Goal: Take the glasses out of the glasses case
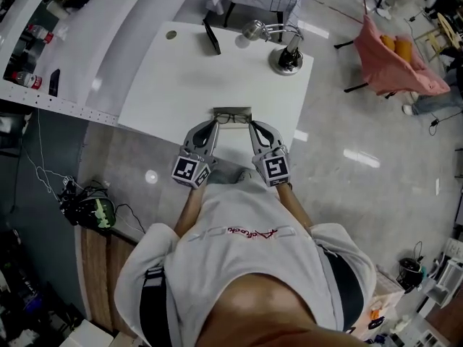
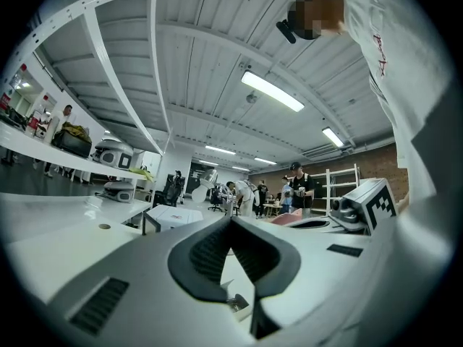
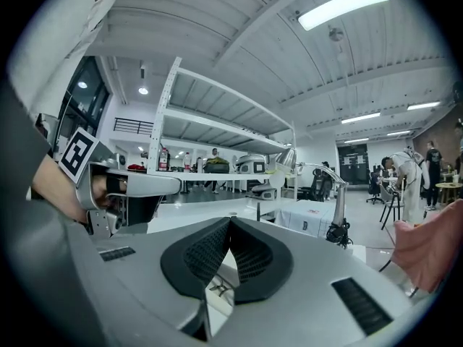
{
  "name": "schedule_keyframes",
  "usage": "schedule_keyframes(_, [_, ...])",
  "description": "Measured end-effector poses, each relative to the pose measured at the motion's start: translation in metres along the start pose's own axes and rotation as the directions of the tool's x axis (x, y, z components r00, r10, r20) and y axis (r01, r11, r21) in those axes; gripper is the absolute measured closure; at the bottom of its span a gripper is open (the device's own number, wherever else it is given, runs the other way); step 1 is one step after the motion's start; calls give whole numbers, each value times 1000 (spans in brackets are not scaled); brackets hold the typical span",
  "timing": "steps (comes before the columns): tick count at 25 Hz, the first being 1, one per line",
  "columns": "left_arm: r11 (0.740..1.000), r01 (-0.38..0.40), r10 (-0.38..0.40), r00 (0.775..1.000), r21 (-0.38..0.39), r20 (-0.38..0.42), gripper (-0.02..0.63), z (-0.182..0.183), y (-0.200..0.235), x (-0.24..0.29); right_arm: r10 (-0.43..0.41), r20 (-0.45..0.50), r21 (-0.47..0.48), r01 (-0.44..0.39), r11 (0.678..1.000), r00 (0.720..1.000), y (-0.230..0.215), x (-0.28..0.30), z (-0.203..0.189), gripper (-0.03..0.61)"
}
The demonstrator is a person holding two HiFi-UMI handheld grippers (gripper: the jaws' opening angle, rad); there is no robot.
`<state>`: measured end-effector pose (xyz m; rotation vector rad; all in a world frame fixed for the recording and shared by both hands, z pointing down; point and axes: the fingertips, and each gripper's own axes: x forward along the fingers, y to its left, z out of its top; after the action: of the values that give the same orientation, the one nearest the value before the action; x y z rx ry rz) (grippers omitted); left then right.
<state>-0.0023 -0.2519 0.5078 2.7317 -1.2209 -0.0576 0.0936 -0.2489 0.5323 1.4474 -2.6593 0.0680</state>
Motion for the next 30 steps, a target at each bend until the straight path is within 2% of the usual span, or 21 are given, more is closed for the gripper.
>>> schedule_keyframes(6, [1000,7,-8,999,-11,-32,615,-7,25,-2,-18,-24,8,18,1000,1000,1,23,-6,577])
schedule_keyframes(12, [998,15,-20,996,-54,-89,615,-25,33,-13,-27,-87,26,29,999,996,10,26,-19,577])
schedule_keyframes(20, [993,26,-44,987,-115,-154,615,-53,31,-25,-26,-182,82,41,996,983,27,18,-55,577])
schedule_keyframes(30, [984,13,-53,975,-180,-216,615,-88,27,-47,8,-304,146,39,988,953,58,-8,-104,577])
